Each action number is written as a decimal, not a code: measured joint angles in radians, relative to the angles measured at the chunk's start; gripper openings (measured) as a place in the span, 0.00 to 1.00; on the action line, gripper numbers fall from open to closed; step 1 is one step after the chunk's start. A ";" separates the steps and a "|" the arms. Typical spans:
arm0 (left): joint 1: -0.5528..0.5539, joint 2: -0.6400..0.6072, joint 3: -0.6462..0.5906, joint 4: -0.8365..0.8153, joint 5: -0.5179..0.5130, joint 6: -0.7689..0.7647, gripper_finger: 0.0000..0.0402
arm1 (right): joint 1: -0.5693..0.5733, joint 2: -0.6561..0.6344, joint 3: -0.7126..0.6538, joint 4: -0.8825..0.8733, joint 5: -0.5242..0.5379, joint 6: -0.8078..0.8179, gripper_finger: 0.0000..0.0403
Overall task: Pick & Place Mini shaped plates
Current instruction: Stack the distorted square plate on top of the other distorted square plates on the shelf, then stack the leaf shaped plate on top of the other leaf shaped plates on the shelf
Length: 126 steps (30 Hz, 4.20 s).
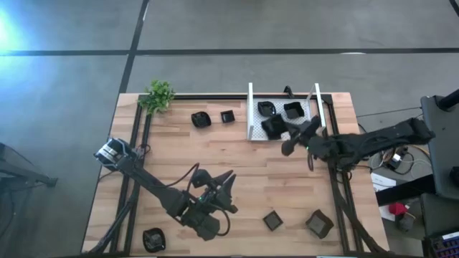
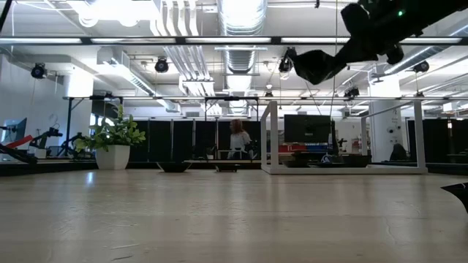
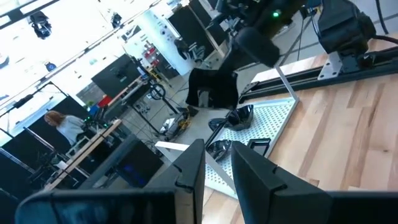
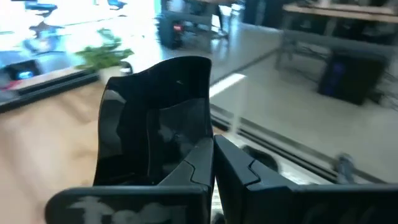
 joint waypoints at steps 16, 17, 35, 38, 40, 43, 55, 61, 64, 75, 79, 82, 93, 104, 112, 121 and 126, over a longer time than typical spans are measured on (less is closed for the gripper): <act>0.000 0.000 0.000 0.000 0.009 -0.004 0.19 | -0.577 -0.062 0.000 -0.194 -0.389 0.041 0.02; 0.000 0.000 0.000 0.000 0.009 -0.004 0.19 | -0.608 -0.055 0.000 -0.205 -0.401 0.041 0.02; 0.003 0.000 -0.002 -0.001 0.009 -0.004 0.19 | -0.822 0.236 0.081 -0.284 -0.492 -0.016 0.02; 0.003 0.000 -0.002 -0.001 0.009 -0.004 0.19 | -0.833 0.284 0.115 -0.306 -0.490 -0.022 0.02; 0.003 0.000 -0.002 -0.001 0.009 -0.005 0.19 | -0.841 0.316 0.146 -0.346 -0.482 -0.024 0.02; 0.004 0.000 -0.002 -0.001 0.009 -0.005 0.19 | -0.842 0.359 0.179 -0.400 -0.442 -0.024 0.02; 0.004 0.000 -0.002 -0.001 0.009 -0.009 0.19 | -0.853 0.457 0.201 -0.410 -0.431 -0.020 0.02; 0.004 0.000 -0.002 -0.001 0.009 -0.009 0.19 | -0.854 0.429 0.200 -0.412 -0.447 -0.016 0.02; 0.004 0.000 -0.002 -0.001 0.009 -0.009 0.19 | -0.854 0.415 0.200 -0.413 -0.458 -0.018 0.02; 0.003 0.000 -0.002 -0.001 0.009 -0.009 0.19 | -0.854 0.411 0.199 -0.414 -0.498 -0.028 0.04; 0.003 0.000 -0.002 -0.001 0.009 -0.009 0.19 | -0.854 0.411 0.199 -0.414 -0.500 -0.043 0.11; 0.003 0.000 -0.002 -0.001 0.009 -0.009 0.19 | -0.854 0.411 0.199 -0.414 -0.499 -0.043 0.17; 0.003 0.000 -0.002 -0.001 0.009 -0.010 0.19 | -0.854 0.405 0.211 -0.435 -0.491 -0.056 0.27; 0.010 -0.012 -0.002 -0.019 0.014 -0.027 0.19 | -0.728 0.306 0.353 -0.616 -0.491 -0.095 0.04; 0.011 -0.081 -0.002 -0.246 0.050 -0.202 0.19 | -0.481 0.200 0.365 -0.619 -0.408 -0.034 0.02; 0.006 -0.151 -0.002 -0.691 0.514 -0.549 0.19 | -0.150 0.179 0.318 -0.616 -0.381 0.059 0.02; -0.015 -0.150 -0.003 -0.859 0.750 -0.613 0.19 | 0.018 0.197 0.304 -0.582 -0.381 0.097 0.02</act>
